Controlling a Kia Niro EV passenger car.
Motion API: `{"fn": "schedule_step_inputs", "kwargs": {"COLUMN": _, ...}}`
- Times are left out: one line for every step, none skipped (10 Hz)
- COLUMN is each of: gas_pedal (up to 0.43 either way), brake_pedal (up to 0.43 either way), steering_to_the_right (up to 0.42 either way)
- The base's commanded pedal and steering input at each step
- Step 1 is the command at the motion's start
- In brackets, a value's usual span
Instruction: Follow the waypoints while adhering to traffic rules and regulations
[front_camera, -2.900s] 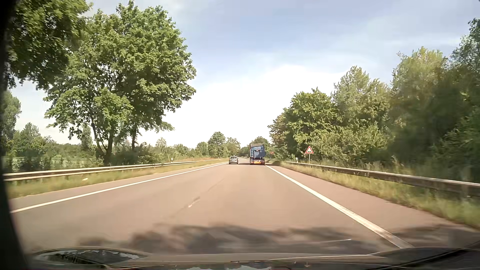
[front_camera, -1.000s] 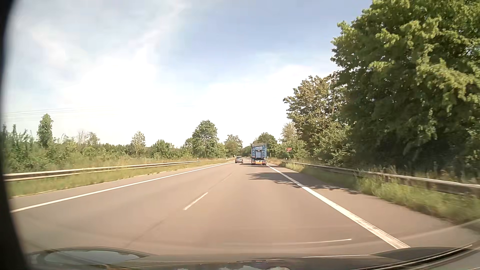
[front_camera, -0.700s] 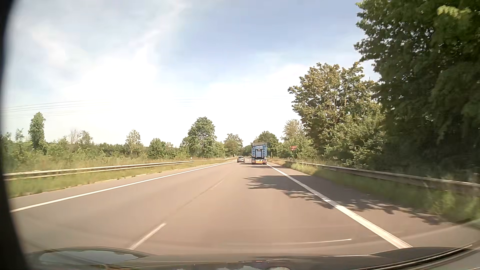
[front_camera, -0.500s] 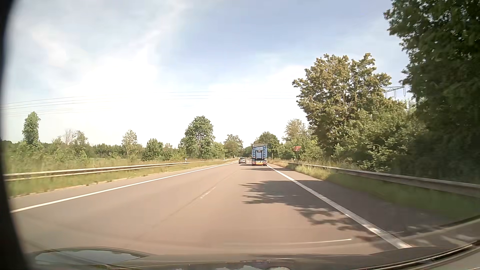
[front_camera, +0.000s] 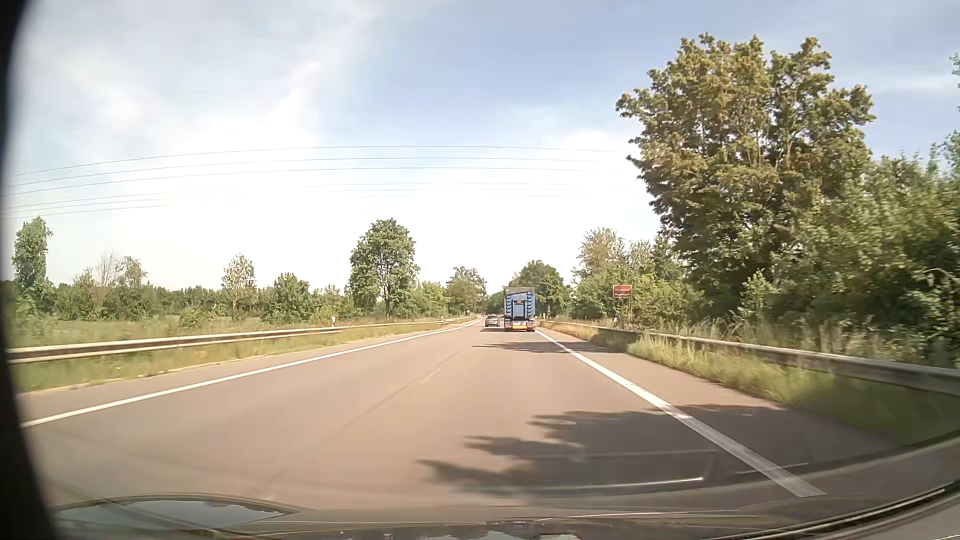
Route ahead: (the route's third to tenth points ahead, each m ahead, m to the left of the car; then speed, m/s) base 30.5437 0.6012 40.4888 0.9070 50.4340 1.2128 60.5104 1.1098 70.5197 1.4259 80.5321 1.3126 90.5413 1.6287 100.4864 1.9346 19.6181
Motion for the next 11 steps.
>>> {"fn": "schedule_step_inputs", "kwargs": {"gas_pedal": 0.248, "brake_pedal": 0.0, "steering_to_the_right": 0.0}}
{"fn": "schedule_step_inputs", "kwargs": {"gas_pedal": 0.248, "brake_pedal": 0.0, "steering_to_the_right": 0.0}}
{"fn": "schedule_step_inputs", "kwargs": {"gas_pedal": 0.248, "brake_pedal": 0.0, "steering_to_the_right": 0.0}}
{"fn": "schedule_step_inputs", "kwargs": {"gas_pedal": 0.248, "brake_pedal": 0.0, "steering_to_the_right": 0.0}}
{"fn": "schedule_step_inputs", "kwargs": {"gas_pedal": 0.248, "brake_pedal": 0.0, "steering_to_the_right": 0.0}}
{"fn": "schedule_step_inputs", "kwargs": {"gas_pedal": 0.248, "brake_pedal": 0.0, "steering_to_the_right": 0.0}}
{"fn": "schedule_step_inputs", "kwargs": {"gas_pedal": 0.248, "brake_pedal": 0.0, "steering_to_the_right": 0.0}}
{"fn": "schedule_step_inputs", "kwargs": {"gas_pedal": 0.248, "brake_pedal": 0.0, "steering_to_the_right": 0.0}}
{"fn": "schedule_step_inputs", "kwargs": {"gas_pedal": 0.248, "brake_pedal": 0.0, "steering_to_the_right": 0.0}}
{"fn": "schedule_step_inputs", "kwargs": {"gas_pedal": 0.248, "brake_pedal": 0.0, "steering_to_the_right": 0.0}}
{"fn": "schedule_step_inputs", "kwargs": {"gas_pedal": 0.248, "brake_pedal": 0.0, "steering_to_the_right": 0.0}}
